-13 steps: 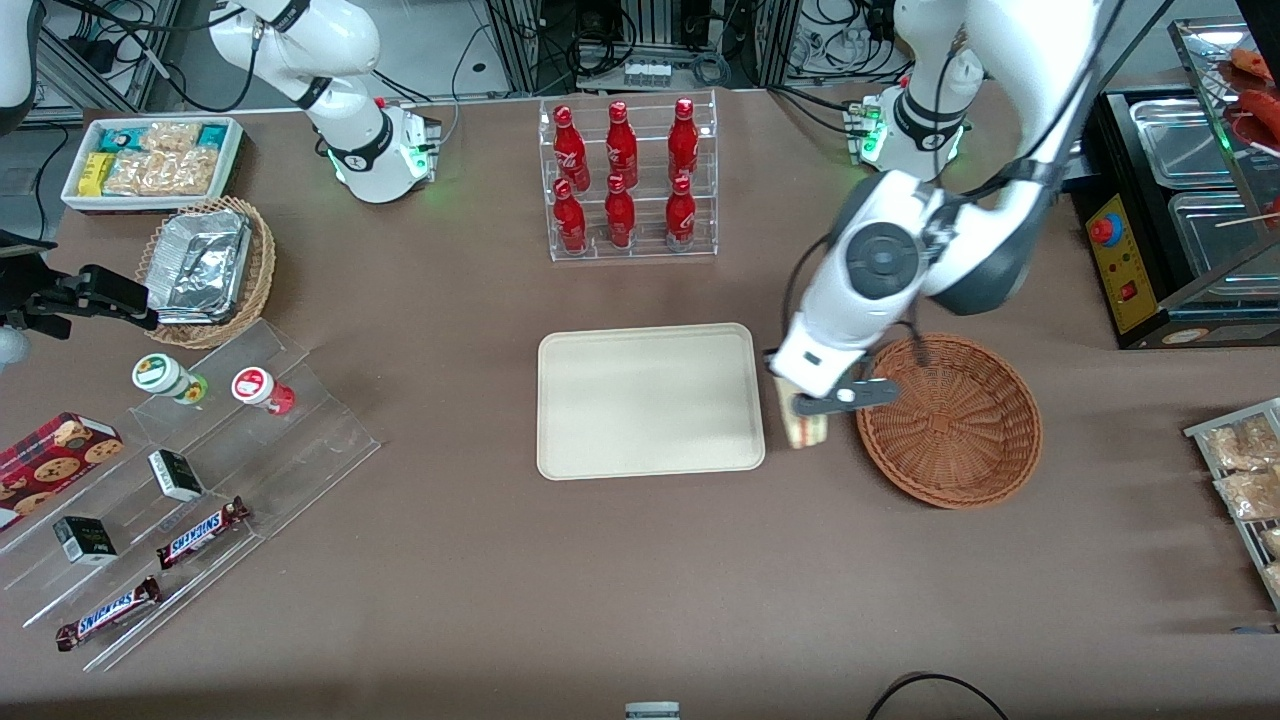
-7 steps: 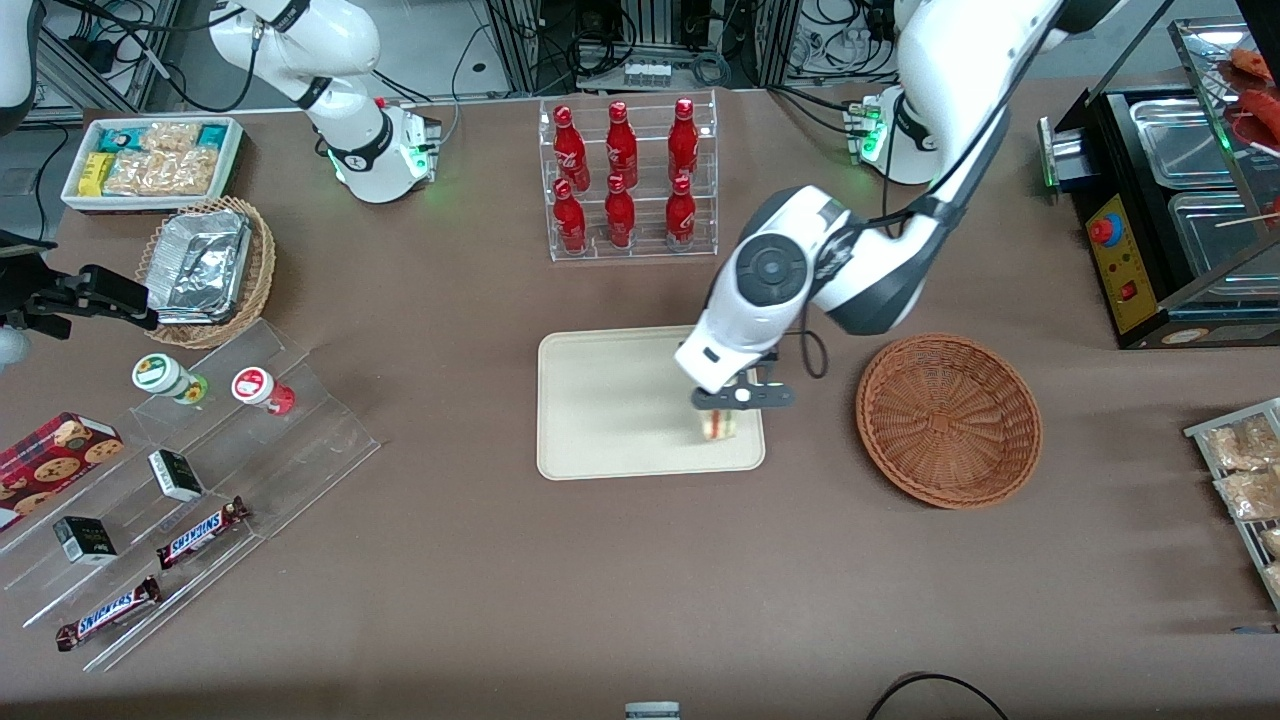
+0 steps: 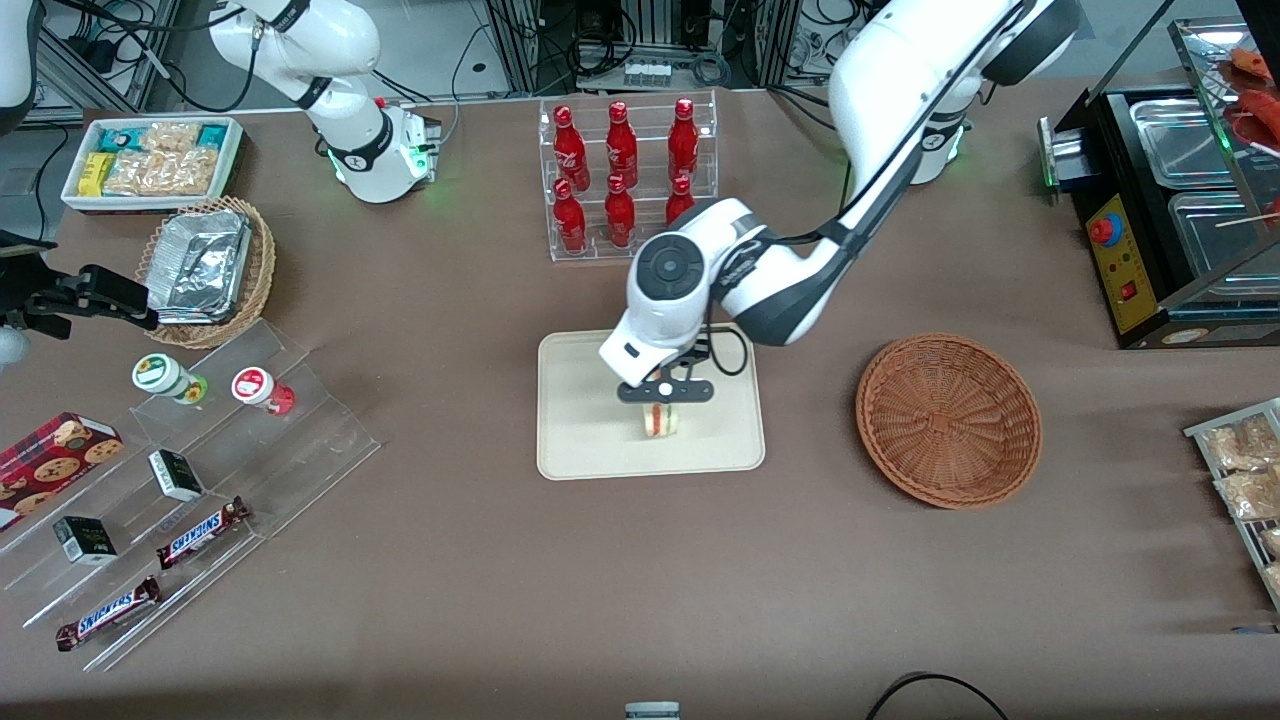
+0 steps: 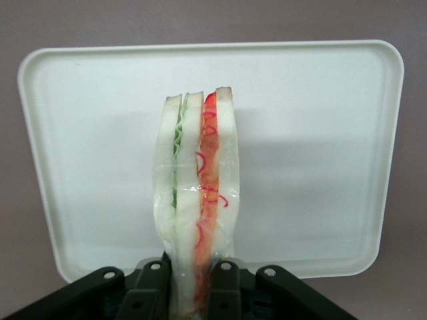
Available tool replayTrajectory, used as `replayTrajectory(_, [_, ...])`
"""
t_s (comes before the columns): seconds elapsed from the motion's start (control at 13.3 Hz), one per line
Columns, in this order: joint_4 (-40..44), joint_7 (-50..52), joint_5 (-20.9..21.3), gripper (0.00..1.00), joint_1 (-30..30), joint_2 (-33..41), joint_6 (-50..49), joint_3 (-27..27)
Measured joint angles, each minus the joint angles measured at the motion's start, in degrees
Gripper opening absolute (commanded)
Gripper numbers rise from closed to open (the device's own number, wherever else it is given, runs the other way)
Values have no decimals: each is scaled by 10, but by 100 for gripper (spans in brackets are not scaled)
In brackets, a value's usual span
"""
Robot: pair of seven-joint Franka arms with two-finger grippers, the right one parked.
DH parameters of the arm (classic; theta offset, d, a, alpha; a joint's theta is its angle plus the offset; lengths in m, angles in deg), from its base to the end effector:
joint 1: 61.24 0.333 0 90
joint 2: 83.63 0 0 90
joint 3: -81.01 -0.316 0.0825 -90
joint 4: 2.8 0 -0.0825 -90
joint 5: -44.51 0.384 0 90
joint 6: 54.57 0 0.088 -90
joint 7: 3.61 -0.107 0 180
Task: Place sandwich from basket to tray
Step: 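Lift the sandwich and carry it over the cream tray, then lower the sandwich onto the tray and open the left gripper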
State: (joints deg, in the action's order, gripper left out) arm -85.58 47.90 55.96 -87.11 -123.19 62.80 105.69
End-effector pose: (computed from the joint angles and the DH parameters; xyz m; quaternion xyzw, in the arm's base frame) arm 0.5045 -0.5057 0.3063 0.9988 0.0035 -0.0438 0.0209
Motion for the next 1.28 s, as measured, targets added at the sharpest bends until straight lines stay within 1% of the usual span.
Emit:
replayTrajectory(0.15, [18,3,8,0,-11,-19,0,0])
replayTrajectory(0.3, [27,10,27,0,-15,-33,0,0])
replayTrajectory(0.68, [29,15,60,0,-18,-60,0,-1])
replayTrajectory(1.05, [29,32,69,0,-24,-76,18,-1])
replayTrajectory(1.13, [29,33,70,23,-25,-78,19,-1])
replayTrajectory(1.2, [29,34,71,65,-25,-78,20,-1])
replayTrajectory(1.28, [29,36,71,100,-26,-79,20,-1])
